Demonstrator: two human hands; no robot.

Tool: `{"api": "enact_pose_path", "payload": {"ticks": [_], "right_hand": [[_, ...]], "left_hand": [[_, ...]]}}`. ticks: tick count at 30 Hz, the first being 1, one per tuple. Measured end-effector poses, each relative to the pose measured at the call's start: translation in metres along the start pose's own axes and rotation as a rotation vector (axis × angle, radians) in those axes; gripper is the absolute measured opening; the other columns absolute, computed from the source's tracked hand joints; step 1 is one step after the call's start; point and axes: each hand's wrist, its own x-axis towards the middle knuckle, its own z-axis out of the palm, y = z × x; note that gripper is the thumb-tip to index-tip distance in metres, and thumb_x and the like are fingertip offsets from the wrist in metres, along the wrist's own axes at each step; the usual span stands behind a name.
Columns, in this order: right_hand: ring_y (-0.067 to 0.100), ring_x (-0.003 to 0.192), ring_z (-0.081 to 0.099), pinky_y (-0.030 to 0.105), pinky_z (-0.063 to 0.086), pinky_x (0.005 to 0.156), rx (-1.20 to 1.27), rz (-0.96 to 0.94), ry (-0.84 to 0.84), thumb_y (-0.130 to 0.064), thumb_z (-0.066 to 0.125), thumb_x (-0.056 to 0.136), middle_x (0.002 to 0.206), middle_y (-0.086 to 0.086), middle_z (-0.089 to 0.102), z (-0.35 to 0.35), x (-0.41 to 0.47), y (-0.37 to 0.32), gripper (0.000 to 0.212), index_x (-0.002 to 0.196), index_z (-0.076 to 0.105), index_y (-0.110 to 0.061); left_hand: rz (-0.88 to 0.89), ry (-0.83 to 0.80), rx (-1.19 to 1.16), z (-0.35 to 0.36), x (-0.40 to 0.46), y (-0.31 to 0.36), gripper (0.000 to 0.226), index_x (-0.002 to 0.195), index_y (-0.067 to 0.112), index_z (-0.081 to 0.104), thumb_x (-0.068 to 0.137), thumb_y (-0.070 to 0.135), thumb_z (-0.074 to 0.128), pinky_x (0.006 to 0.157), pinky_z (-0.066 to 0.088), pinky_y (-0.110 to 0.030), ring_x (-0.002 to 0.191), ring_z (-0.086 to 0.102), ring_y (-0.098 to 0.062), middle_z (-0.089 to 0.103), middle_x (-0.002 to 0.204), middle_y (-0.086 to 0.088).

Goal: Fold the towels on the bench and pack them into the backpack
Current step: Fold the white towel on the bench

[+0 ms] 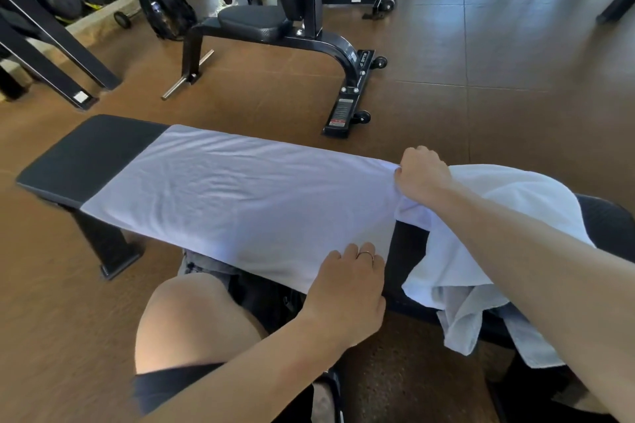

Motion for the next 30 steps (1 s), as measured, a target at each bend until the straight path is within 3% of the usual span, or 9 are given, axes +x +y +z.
{"api": "enact_pose_path", "payload": {"ticks": [3, 6, 10, 14, 18, 20, 23, 27, 30], "right_hand": [[0.03, 0.082, 0.054, 0.037, 0.039, 0.063, 0.134, -0.005, 0.068, -0.014, 0.047, 0.095, 0.09, 0.011, 0.054, -0.007, 0.001, 0.002, 0.008, 0.094, 0.046, -0.006], [0.03, 0.078, 0.056, 0.036, 0.041, 0.061, 0.327, 0.067, 0.081, -0.011, 0.05, 0.09, 0.088, 0.011, 0.056, -0.021, -0.001, 0.006, 0.012, 0.101, 0.045, -0.006], [0.026, 0.08, 0.063, 0.045, 0.06, 0.07, 0.718, 0.298, 0.113, -0.01, 0.057, 0.077, 0.093, 0.005, 0.055, -0.043, -0.002, 0.019, 0.027, 0.103, 0.051, -0.012], [0.026, 0.074, 0.062, 0.034, 0.056, 0.055, 0.954, 0.442, 0.206, -0.01, 0.056, 0.065, 0.099, 0.009, 0.061, -0.071, 0.004, 0.023, 0.03, 0.095, 0.057, -0.016], [0.021, 0.055, 0.044, 0.021, 0.04, 0.045, 1.206, 0.415, 0.124, 0.006, 0.049, 0.066, 0.064, 0.008, 0.043, -0.09, 0.018, -0.004, 0.02, 0.074, 0.048, -0.013], [0.019, 0.049, 0.045, 0.021, 0.043, 0.045, 1.22, 0.369, 0.076, 0.011, 0.049, 0.069, 0.058, 0.005, 0.041, -0.093, 0.027, -0.033, 0.023, 0.075, 0.047, -0.011], [0.024, 0.064, 0.062, 0.027, 0.052, 0.056, 1.205, 0.271, 0.018, 0.01, 0.055, 0.079, 0.083, 0.012, 0.06, -0.088, 0.04, -0.085, 0.027, 0.086, 0.055, -0.016], [0.025, 0.08, 0.072, 0.032, 0.062, 0.073, 1.276, 0.168, -0.088, 0.008, 0.059, 0.086, 0.102, 0.016, 0.064, -0.075, 0.065, -0.161, 0.02, 0.095, 0.061, -0.01], [0.021, 0.085, 0.074, 0.031, 0.061, 0.08, 1.257, 0.082, -0.215, 0.007, 0.061, 0.085, 0.107, 0.016, 0.063, -0.062, 0.088, -0.216, 0.025, 0.109, 0.059, -0.001]], "left_hand": [[-0.1, 0.011, -0.206, -0.015, -0.002, -0.008, 0.021, 0.102, 0.016, 0.048, 0.099, 0.03, 0.033, 0.071, 0.034, -0.032, 0.086, 0.049, -0.022, 0.052, 0.1, -0.003], [-0.116, -0.041, -0.483, -0.035, -0.006, -0.011, 0.011, 0.094, 0.023, 0.037, 0.103, 0.029, 0.037, 0.064, 0.032, -0.026, 0.07, 0.043, -0.013, 0.045, 0.084, 0.004], [-0.043, -0.122, -0.761, -0.054, -0.014, -0.009, 0.008, 0.096, 0.025, 0.038, 0.103, 0.025, 0.04, 0.058, 0.034, -0.023, 0.063, 0.045, -0.011, 0.048, 0.079, 0.002], [0.031, -0.16, -0.926, -0.071, -0.017, -0.011, 0.007, 0.096, 0.03, 0.042, 0.102, 0.028, 0.045, 0.062, 0.039, -0.023, 0.062, 0.045, -0.006, 0.052, 0.077, 0.009], [-0.024, -0.055, -1.007, -0.094, -0.019, -0.05, 0.019, 0.082, 0.032, 0.048, 0.099, 0.028, 0.056, 0.06, 0.035, -0.011, 0.063, 0.044, -0.002, 0.047, 0.073, 0.012], [-0.107, 0.03, -1.109, -0.101, -0.028, -0.082, 0.017, 0.082, 0.022, 0.056, 0.098, 0.019, 0.061, 0.055, 0.039, -0.008, 0.058, 0.043, -0.001, 0.046, 0.071, 0.004], [-0.261, 0.164, -1.209, -0.099, -0.052, -0.139, 0.012, 0.086, 0.01, 0.065, 0.097, 0.014, 0.064, 0.059, 0.046, -0.011, 0.059, 0.049, -0.002, 0.048, 0.069, -0.003], [-0.431, 0.266, -1.246, -0.078, -0.083, -0.207, 0.015, 0.091, 0.01, 0.071, 0.098, 0.02, 0.063, 0.074, 0.058, -0.026, 0.075, 0.065, -0.01, 0.068, 0.078, 0.001], [-0.581, 0.345, -1.189, -0.056, -0.102, -0.249, 0.024, 0.077, 0.02, 0.07, 0.098, 0.029, 0.063, 0.082, 0.059, -0.037, 0.067, 0.059, -0.008, 0.057, 0.07, 0.005]]}}
